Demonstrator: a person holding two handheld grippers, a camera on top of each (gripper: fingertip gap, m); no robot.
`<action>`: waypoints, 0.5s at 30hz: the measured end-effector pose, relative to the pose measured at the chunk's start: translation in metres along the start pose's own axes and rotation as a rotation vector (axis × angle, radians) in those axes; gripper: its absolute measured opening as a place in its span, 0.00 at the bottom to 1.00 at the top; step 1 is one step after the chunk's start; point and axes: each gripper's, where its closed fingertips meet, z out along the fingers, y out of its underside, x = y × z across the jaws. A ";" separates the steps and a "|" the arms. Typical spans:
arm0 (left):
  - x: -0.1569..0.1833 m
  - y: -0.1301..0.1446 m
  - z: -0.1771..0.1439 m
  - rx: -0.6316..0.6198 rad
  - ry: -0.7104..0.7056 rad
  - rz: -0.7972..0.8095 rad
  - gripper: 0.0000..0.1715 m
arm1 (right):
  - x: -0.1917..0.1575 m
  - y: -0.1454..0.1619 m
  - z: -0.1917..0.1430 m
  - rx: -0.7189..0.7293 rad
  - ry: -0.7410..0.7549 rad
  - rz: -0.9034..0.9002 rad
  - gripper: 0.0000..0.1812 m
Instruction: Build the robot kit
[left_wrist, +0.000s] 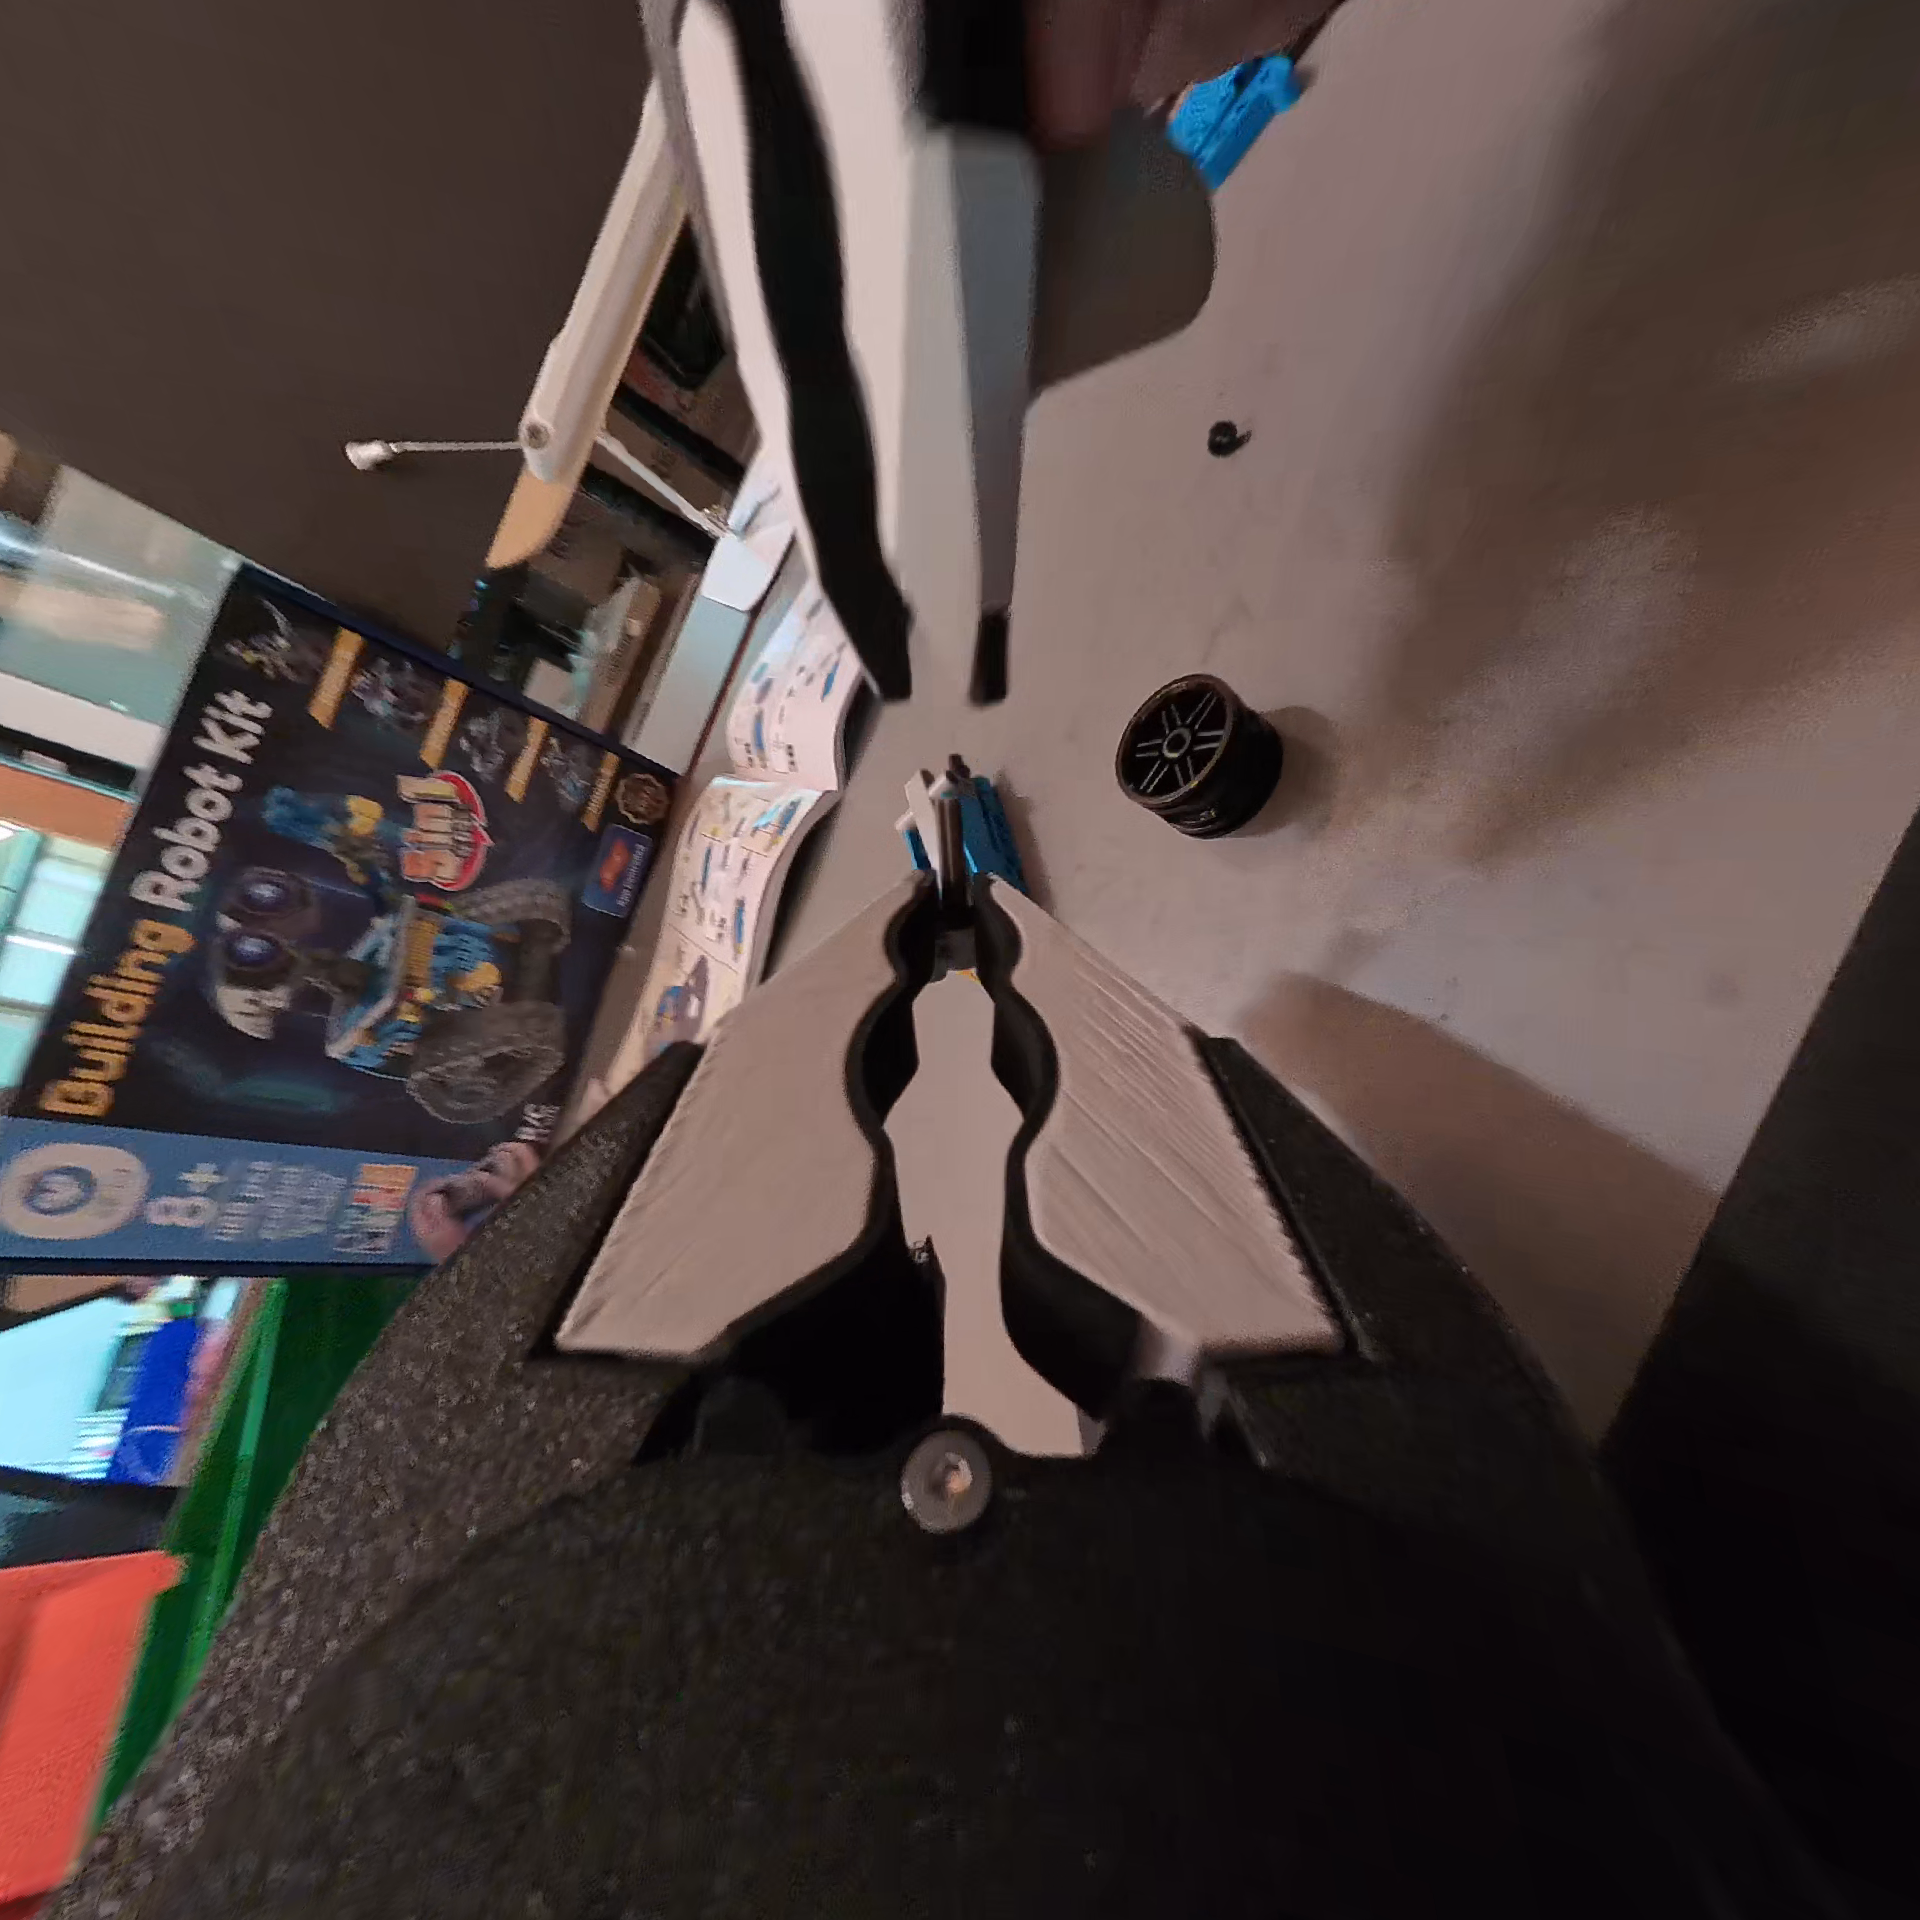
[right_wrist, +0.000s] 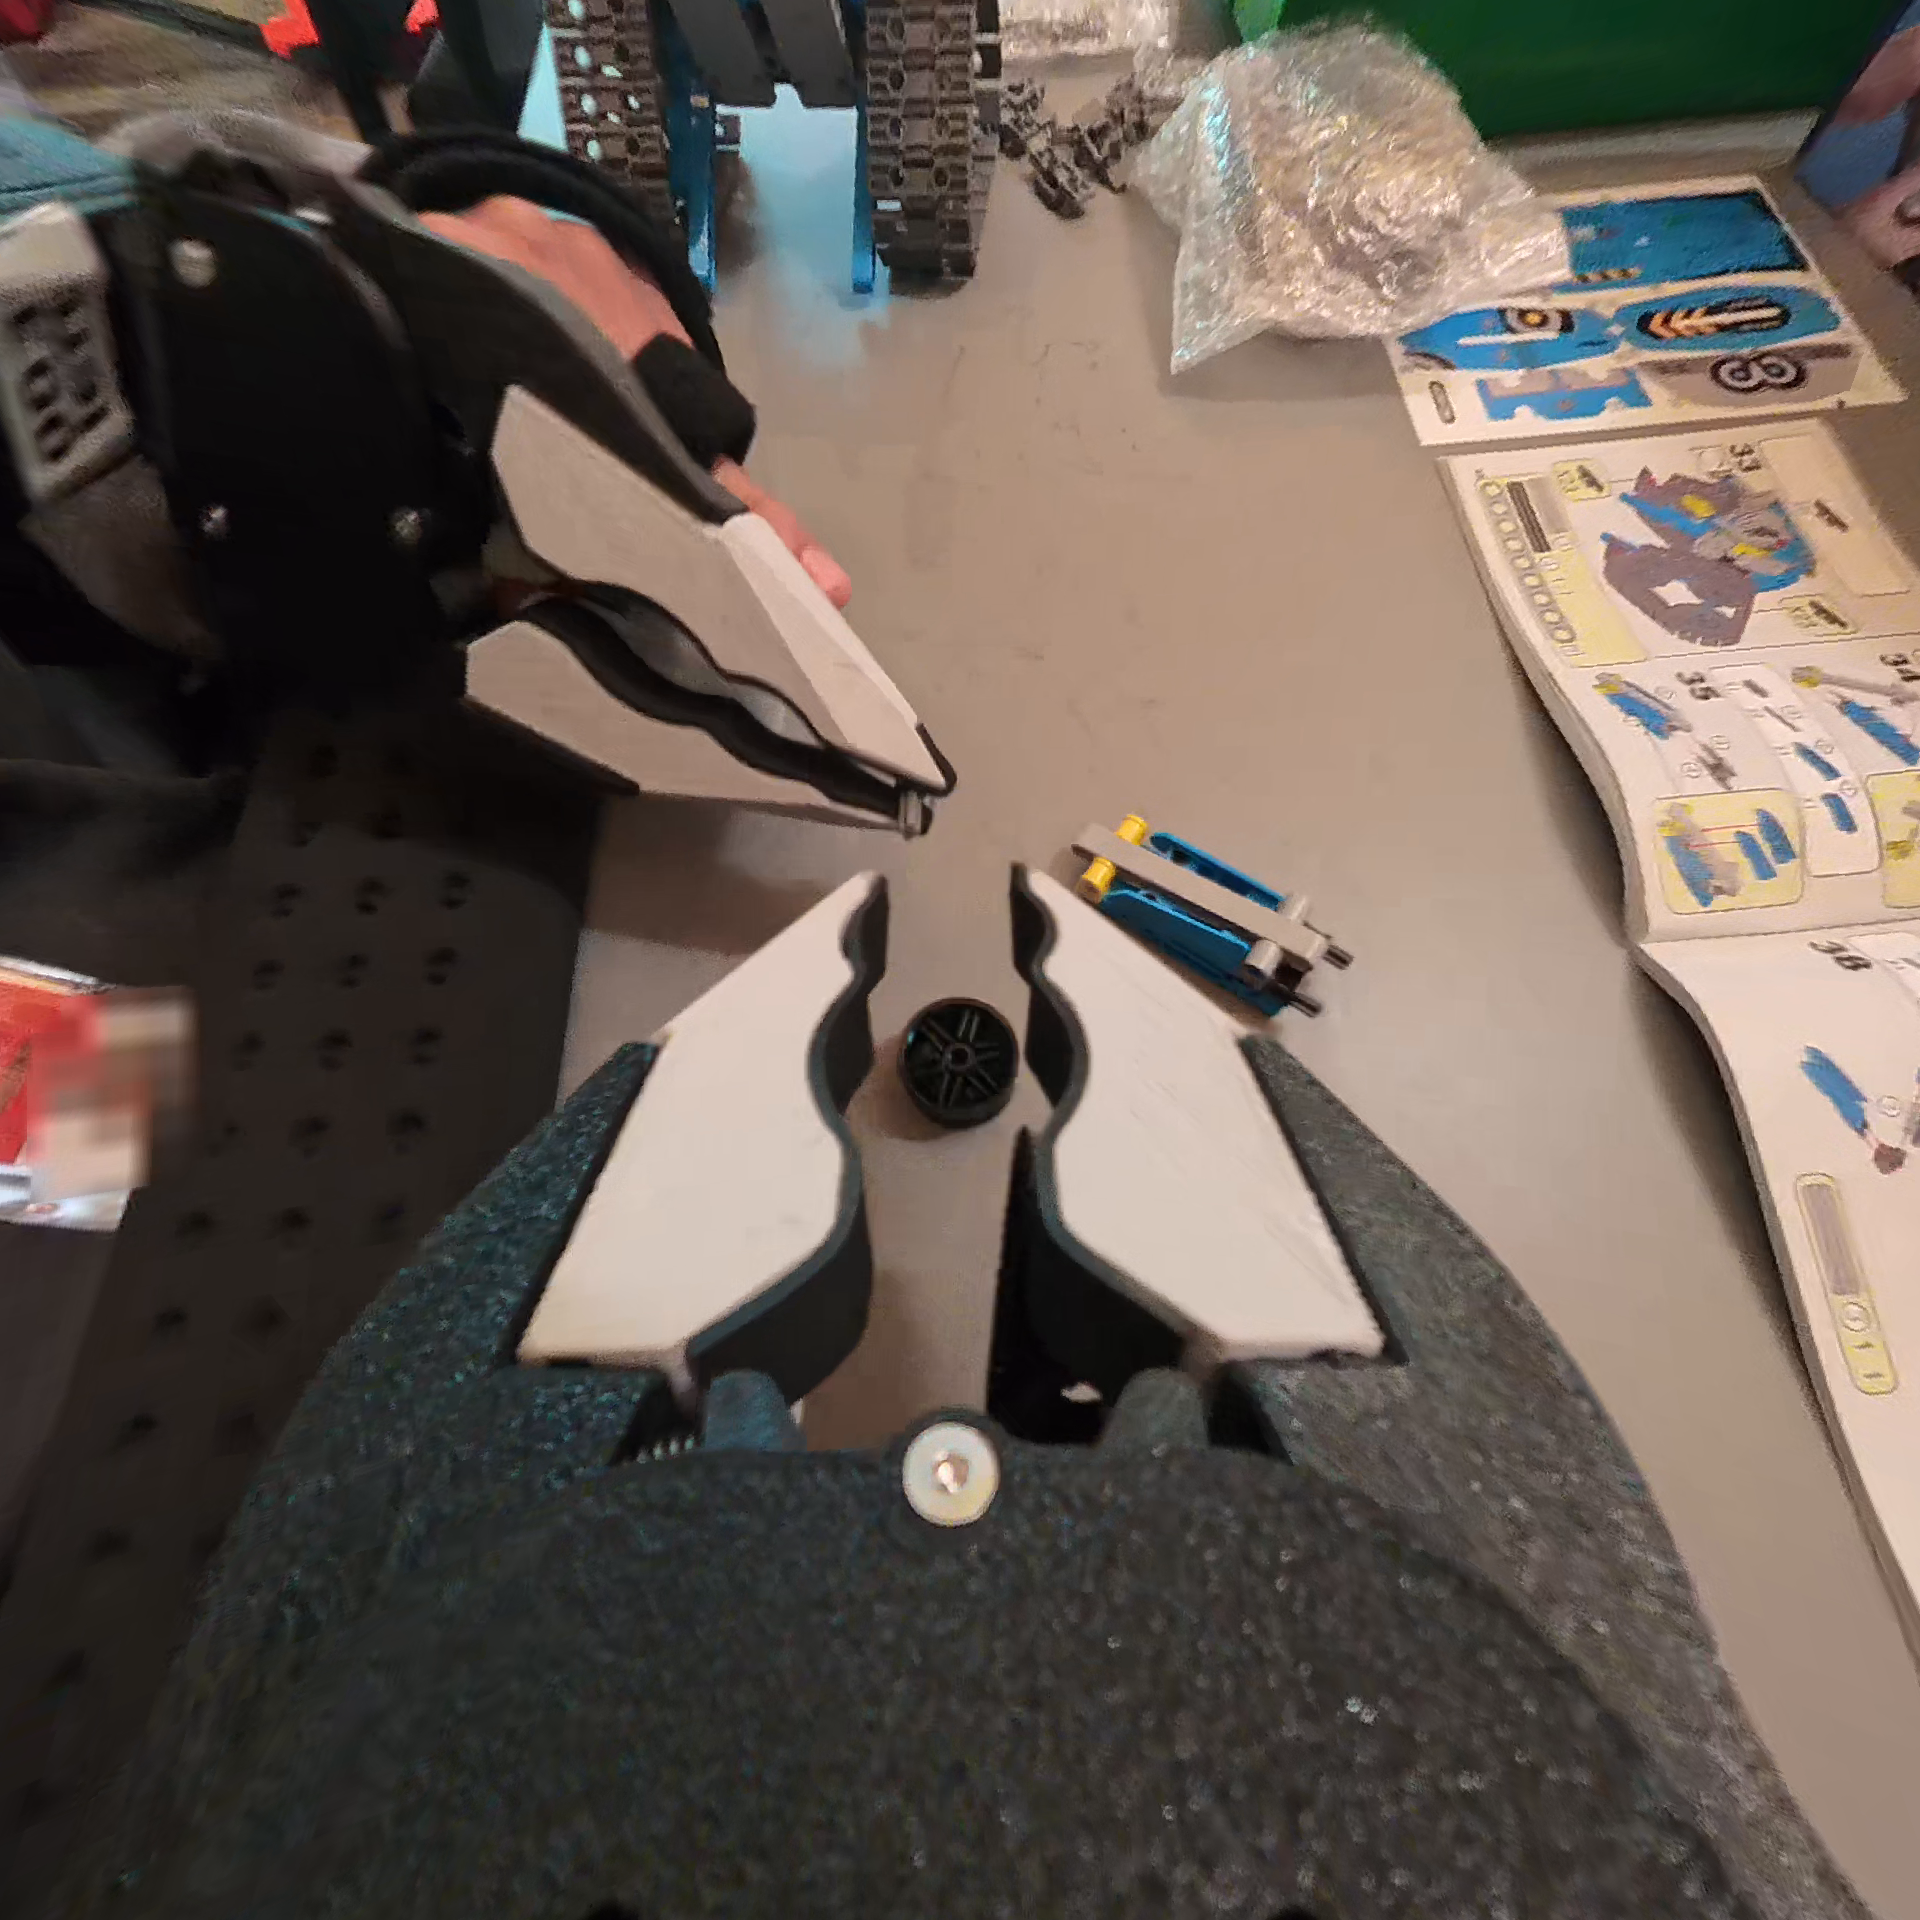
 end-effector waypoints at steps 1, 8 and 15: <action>-0.001 0.001 0.000 0.004 0.020 -0.045 0.03 | 0.000 0.003 -0.004 -0.002 -0.016 0.000 0.17; -0.008 0.011 0.003 -0.001 0.117 -0.307 0.03 | 0.003 0.053 0.011 -0.258 0.004 -0.013 0.28; -0.016 0.017 0.005 0.019 0.172 -0.506 0.03 | 0.003 0.068 0.025 -0.332 0.030 -0.075 0.18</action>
